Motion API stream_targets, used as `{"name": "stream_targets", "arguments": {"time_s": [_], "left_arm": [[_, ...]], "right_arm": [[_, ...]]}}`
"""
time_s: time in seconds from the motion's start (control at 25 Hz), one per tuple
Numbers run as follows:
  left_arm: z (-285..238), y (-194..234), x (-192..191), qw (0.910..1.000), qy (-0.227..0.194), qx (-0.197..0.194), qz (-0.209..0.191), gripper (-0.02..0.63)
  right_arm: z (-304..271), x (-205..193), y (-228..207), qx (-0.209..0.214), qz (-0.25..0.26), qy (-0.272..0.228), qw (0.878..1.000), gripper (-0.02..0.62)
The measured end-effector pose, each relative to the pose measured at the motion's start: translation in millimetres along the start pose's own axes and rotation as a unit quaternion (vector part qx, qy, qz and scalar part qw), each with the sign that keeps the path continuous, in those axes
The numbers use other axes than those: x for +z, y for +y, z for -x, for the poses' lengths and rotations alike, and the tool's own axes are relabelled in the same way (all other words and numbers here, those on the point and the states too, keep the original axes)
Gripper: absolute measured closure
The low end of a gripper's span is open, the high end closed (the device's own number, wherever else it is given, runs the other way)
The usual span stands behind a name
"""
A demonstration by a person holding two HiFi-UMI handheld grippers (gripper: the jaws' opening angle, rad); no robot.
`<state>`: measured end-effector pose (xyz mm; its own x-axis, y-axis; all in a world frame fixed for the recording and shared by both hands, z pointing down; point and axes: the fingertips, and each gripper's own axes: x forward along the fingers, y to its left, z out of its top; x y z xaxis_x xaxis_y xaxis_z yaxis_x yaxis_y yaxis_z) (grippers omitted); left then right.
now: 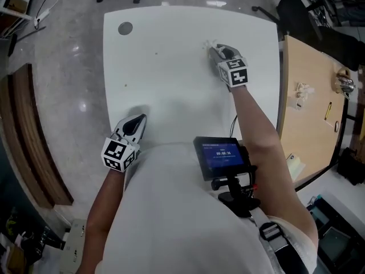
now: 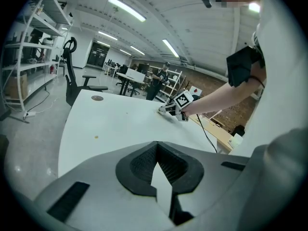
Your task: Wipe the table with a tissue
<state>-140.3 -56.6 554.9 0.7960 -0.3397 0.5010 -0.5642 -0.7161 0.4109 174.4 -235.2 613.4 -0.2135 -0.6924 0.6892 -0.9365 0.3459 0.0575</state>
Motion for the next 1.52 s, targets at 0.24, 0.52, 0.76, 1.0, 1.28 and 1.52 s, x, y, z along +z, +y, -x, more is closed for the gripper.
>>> {"name": "stream_targets", "arguments": {"time_s": [0.24,0.52,0.76,1.0,1.28,1.52], "left_arm": [[2,5,-7,0.9999,0.005,0.002,0.012,0.603],[3,6,-9,0.9999,0.009,0.002,0.015,0.603],[-1,4,-9,0.9999,0.007,-0.004,0.011,0.603],[1,1,-9,0.9999,0.007,-0.004,0.01,0.603],[3,-3,-10,1.0,0.006,-0.003,0.005,0.603],[3,-9,-7,1.0,0.003,-0.007,-0.004,0.603]], "right_arm": [[-7,12,-2,-0.024,0.069,0.012,0.997,0.501],[-9,11,6,-0.068,0.149,0.045,0.985,0.512],[-11,10,9,-0.063,0.088,0.035,0.993,0.515],[-13,11,26,-0.066,0.108,0.033,0.991,0.517],[-13,15,59,-0.031,0.143,0.026,0.989,0.518],[-5,9,104,0.057,0.177,0.017,0.982,0.517]]}}
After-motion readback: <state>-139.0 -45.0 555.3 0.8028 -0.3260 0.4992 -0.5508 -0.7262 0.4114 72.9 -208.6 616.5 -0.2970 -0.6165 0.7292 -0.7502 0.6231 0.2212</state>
